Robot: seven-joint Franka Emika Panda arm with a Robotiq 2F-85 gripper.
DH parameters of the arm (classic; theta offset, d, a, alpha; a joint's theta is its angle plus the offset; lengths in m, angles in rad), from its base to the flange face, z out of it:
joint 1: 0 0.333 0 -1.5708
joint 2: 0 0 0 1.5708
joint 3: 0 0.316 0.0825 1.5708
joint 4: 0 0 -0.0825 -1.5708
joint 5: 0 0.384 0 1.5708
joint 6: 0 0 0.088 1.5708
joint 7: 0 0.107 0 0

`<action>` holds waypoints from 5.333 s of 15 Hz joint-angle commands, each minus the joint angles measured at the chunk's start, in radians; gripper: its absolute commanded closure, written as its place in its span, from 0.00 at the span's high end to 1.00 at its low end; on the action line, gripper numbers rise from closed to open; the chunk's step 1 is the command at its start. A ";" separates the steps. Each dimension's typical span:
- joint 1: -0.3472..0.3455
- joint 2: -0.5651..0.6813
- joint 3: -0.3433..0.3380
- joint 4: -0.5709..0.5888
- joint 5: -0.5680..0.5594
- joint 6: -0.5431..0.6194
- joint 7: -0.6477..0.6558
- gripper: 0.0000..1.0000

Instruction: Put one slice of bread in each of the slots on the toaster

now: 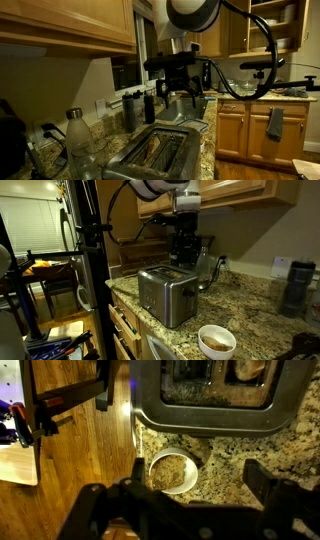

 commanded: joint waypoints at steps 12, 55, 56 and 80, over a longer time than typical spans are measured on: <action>-0.113 -0.072 -0.071 -0.100 -0.137 -0.017 -0.319 1.00; -0.139 0.309 -0.198 0.020 0.059 0.078 -0.596 1.00; -0.141 0.313 -0.201 0.020 0.060 0.086 -0.608 1.00; -0.159 0.462 -0.238 0.056 0.202 0.217 -0.831 0.95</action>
